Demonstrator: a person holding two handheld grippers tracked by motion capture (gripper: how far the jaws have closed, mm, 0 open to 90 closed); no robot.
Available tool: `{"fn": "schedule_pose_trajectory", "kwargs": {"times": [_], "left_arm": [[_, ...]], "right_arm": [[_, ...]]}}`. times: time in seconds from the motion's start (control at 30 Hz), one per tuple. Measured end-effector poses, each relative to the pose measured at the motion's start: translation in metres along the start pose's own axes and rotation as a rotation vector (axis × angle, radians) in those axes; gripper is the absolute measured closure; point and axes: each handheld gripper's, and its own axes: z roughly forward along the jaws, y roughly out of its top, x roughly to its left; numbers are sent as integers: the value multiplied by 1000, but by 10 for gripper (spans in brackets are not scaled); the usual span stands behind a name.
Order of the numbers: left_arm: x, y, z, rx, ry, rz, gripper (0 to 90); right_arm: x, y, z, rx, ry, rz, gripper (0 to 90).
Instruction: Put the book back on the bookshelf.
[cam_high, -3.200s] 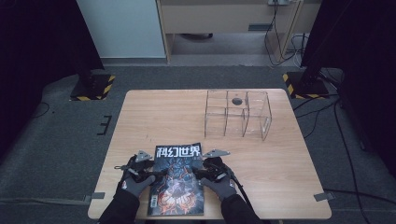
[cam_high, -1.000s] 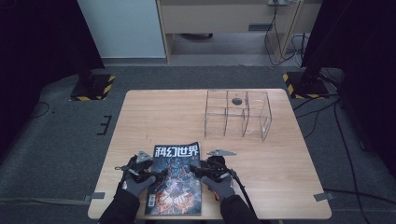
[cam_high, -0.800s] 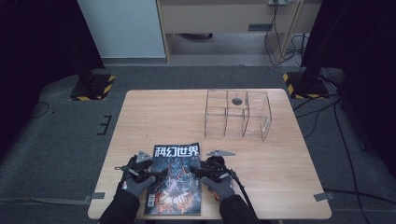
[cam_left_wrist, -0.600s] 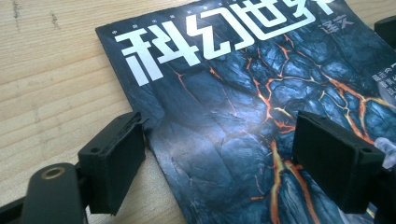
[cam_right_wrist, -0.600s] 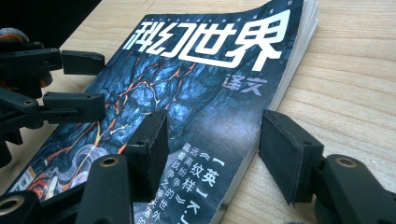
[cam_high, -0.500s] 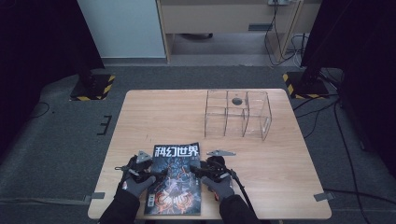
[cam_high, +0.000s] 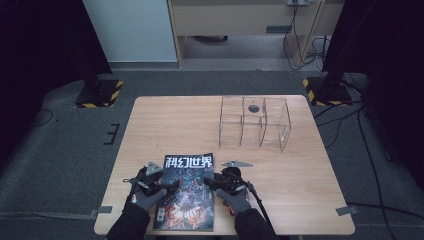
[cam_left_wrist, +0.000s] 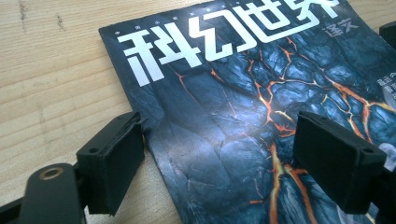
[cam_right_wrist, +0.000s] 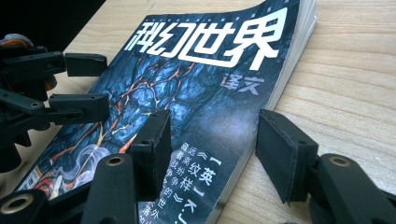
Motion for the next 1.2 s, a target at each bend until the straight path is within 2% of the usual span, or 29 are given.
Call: {"fn": "schedule_pose_trajectory", "kwargs": {"times": [0.17,0.2,0.27,0.37,0.4,0.5,0.53,0.57,0.6,0.63,0.67,0.8,0.93,0.97,1.1,1.2], "left_arm": [[0,-1,0,-7,-1,2,156],[0,-1,0,-8,-4,5,156],[0,-1,0,-10,-6,7,157],[-1,-1,1,-10,-2,10,156],[-1,-1,1,-8,-1,8,155],[-1,-1,1,-10,2,5,154],[-2,-1,1,-10,2,5,149],[-2,-1,1,-11,2,7,149],[-2,-1,1,-13,5,5,143],[-2,-1,1,-13,5,5,143],[-1,-1,1,-15,6,3,143],[-2,-1,1,-17,10,1,142],[-2,-2,2,-19,13,-1,141],[-2,-2,2,-20,13,-1,141],[-2,-2,1,-19,17,3,139],[-2,-2,2,-22,17,-2,138]], "right_arm": [[0,1,0,12,-2,-19,459],[0,1,-1,18,1,-42,460],[0,0,-3,17,-23,-53,460],[2,-1,-1,11,-30,-60,458],[7,-2,0,4,-61,-61,458],[8,-3,1,-9,-67,-52,458],[8,-3,1,-13,-64,-29,467],[8,-3,1,-13,-64,-29,467],[6,-2,-1,-12,-44,2,496],[6,-2,-1,-12,-44,2,496],[4,-1,-5,-34,-11,14,516],[9,4,-11,-70,36,6,539],[11,6,-10,-70,41,-4,538],[9,5,-10,-71,53,8,535],[6,4,-8,-49,38,7,518],[1,0,-6,-33,31,38,513]]}}
